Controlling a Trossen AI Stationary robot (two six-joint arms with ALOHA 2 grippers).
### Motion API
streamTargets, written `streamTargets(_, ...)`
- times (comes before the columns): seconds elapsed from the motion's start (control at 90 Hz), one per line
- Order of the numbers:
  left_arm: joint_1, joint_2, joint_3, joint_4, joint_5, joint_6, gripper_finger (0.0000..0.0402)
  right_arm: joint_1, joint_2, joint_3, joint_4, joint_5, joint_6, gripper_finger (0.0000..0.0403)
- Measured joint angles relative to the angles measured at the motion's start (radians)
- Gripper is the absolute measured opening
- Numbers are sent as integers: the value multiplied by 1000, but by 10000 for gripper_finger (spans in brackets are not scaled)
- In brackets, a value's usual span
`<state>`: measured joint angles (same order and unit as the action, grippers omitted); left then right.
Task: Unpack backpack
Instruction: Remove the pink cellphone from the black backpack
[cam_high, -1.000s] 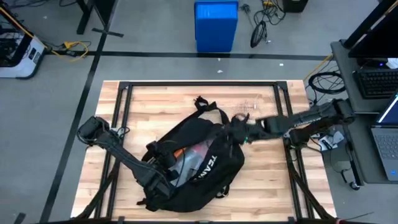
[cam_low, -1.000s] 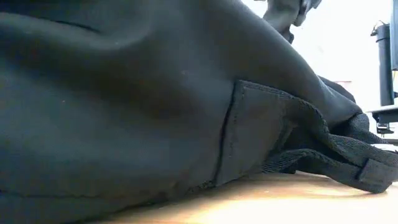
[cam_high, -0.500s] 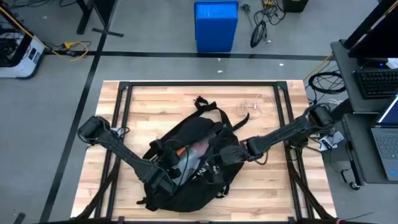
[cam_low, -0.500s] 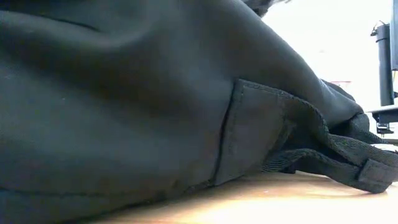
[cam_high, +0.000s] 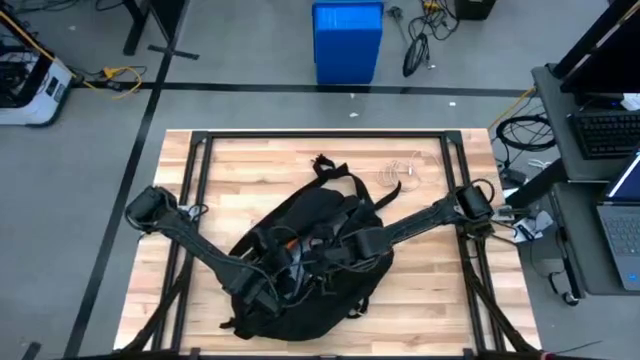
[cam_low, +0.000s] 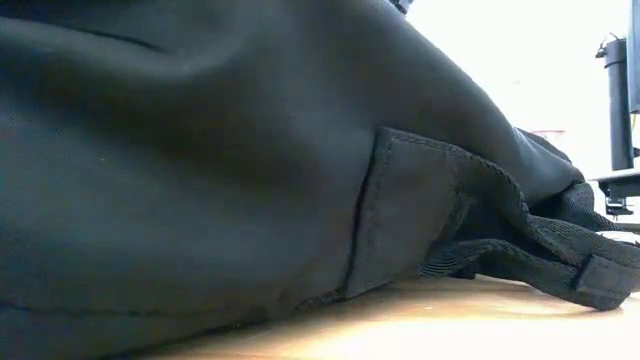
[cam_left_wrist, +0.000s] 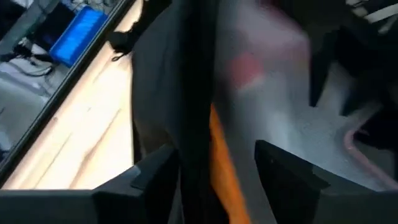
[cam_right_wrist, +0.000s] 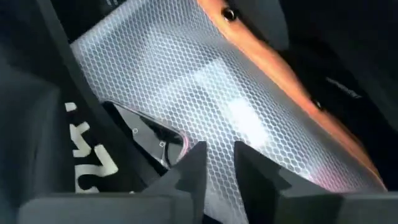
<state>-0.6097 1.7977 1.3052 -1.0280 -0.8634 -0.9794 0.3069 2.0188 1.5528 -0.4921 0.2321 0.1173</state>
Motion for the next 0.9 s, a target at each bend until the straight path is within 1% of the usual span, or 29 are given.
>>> streamTargets(0.078, 2, 0, -2, 18, -2, 19, 198, 1, 2, 22, -58, -15, 22, 25)
streamTargets(0.156, 13, 0, -2, 18, -8, 19, 198, 2, 2, 28, -98, -78, 39, 8)
streamTargets(0.222, 26, 0, -5, 16, -14, 19, 198, 9, 2, 28, -124, -141, 59, 2)
streamTargets(0.311, 39, 0, -18, 21, -16, 19, 198, 21, 1, 28, -167, -188, 93, 5)
streamTargets(0.4, 44, 0, -42, 38, -14, 24, 199, 33, 1, 28, -220, -191, 123, 7)
streamTargets(0.456, 44, 0, -63, 72, 8, 50, 199, 42, 1, 28, -238, -191, 129, 7)
streamTargets(0.556, 39, 0, -85, 136, 50, 104, 199, 59, 1, 28, -236, -200, 124, 3)
streamTargets(0.633, 29, 0, -85, 189, 53, 139, 199, 68, 0, 28, -223, -212, 114, 1)
streamTargets(0.767, 5, 0, -85, 307, 66, 268, 199, 87, -1, 28, -219, -212, 109, 1)
streamTargets(0.9, -7, 4, -85, 384, 138, 402, 199, 104, -1, 28, -227, -215, 107, 1)
